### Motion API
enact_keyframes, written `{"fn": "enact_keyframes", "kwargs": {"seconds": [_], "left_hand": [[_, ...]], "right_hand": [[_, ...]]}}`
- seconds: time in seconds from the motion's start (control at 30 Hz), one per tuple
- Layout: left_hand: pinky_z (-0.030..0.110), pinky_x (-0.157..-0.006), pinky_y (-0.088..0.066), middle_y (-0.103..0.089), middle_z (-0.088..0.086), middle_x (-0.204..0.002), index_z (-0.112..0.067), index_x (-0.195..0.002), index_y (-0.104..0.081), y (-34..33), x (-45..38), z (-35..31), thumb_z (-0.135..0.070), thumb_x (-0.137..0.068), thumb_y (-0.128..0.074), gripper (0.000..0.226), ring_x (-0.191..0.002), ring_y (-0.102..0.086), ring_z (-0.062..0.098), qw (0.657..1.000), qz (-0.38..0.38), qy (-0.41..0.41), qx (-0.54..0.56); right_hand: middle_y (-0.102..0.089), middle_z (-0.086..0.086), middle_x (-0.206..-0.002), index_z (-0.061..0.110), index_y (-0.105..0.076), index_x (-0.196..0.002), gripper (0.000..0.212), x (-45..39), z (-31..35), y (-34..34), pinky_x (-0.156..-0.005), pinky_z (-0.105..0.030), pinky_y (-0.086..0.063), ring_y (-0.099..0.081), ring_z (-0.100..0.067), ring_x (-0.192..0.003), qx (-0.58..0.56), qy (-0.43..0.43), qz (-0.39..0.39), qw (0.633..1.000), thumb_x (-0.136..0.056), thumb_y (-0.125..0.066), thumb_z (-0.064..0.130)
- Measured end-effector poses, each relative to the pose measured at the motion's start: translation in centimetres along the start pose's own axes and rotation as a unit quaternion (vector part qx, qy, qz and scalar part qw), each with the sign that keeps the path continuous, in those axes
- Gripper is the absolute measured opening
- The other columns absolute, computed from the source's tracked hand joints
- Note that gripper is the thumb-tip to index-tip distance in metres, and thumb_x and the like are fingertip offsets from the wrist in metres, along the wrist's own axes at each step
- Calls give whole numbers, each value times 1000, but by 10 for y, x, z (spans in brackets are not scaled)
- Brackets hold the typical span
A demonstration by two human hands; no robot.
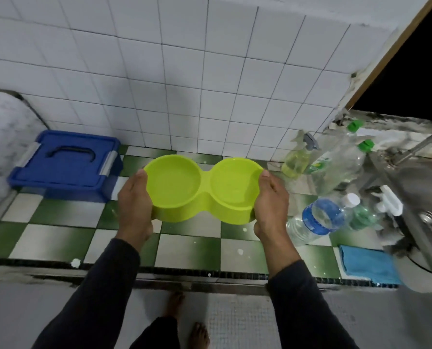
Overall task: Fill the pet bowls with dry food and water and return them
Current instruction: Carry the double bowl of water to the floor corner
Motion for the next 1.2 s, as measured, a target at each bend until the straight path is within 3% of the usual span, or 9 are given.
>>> {"fn": "enact_keyframes", "kwargs": {"seconds": [0.1,0.27,0.4,0.57,0.73,0.83,0.93,1.07,1.2], "left_hand": [[59,-94,-53,-63,4,-129,-41,-106,-69,32,5,-9,-58,-93,-54,26,-120,-58,35,999,-47,-10,0],[47,-81,-50,-64,2,-119,-34,-102,-69,86,13,-26,-51,-100,-53,24,-110,-59,29,995,-95,-32,28],[40,-75,-52,-69,6,-115,-19,-117,-70,142,18,-32,-40,-102,-56,30,-99,-64,24,987,-146,-15,69],[34,-75,-57,-74,4,-109,-12,-118,-70,217,31,-54,-32,-106,-52,30,-92,-71,17,976,-198,-55,74],[39,-88,-52,-74,-4,-99,-24,-97,-77,310,43,-78,-32,-102,-57,22,-95,-67,18,957,-262,-80,89],[36,-80,-51,-71,-6,-92,-15,-110,-74,368,53,-95,-29,-105,-55,24,-85,-64,13,946,-292,-102,101],[34,-77,-47,-66,-10,-82,-14,-100,-72,423,61,-108,-30,-106,-53,25,-80,-60,12,937,-318,-108,98],[40,-88,-51,-71,-8,-95,-26,-91,-72,497,78,-126,-34,-106,-52,27,-95,-64,18,922,-355,-112,104],[47,-97,-52,-72,1,-118,-19,-118,-71,573,98,-136,-39,-105,-52,30,-114,-66,24,903,-394,-126,119]], "right_hand": [[-62,27,-105,38,-66,-102,13,12,4,-24,-99,-32,-47,-59,-4,-106,-8,0,30,1000,-103,-53,33],[-69,12,-115,30,-72,-106,17,37,9,-72,-96,-34,-50,-62,-12,-110,-7,15,83,996,-103,-55,33],[-69,9,-118,25,-72,-115,23,64,8,-120,-97,-34,-50,-62,-14,-113,1,11,130,991,-102,-55,34],[-66,17,-111,34,-70,-102,15,111,10,-185,-96,-32,-48,-60,-12,-109,14,19,190,982,-103,-55,32],[-65,11,-116,27,-68,-118,24,177,8,-256,-85,-29,-48,-58,-13,-107,22,19,253,967,-104,-51,37],[-64,12,-112,28,-69,-113,24,224,9,-298,-80,-31,-45,-57,-12,-102,34,39,282,958,-104,-50,40],[-64,9,-112,28,-69,-109,25,267,5,-341,-83,-34,-48,-58,-14,-103,40,49,307,950,-103,-50,43],[-61,15,-111,30,-66,-117,25,329,-3,-399,-90,-38,-45,-56,-12,-102,45,56,352,933,-104,-48,43],[-61,6,-123,26,-65,-127,35,394,-15,-450,-98,-45,-49,-57,-20,-111,61,49,397,915,-104,-48,45]]}}
Point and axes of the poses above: each hand's wrist, its own x-axis away from the middle knuckle, its own y-axis out of the back of the hand, z = x × y, the point moved 10 cm from there along -x, towards the middle knuckle
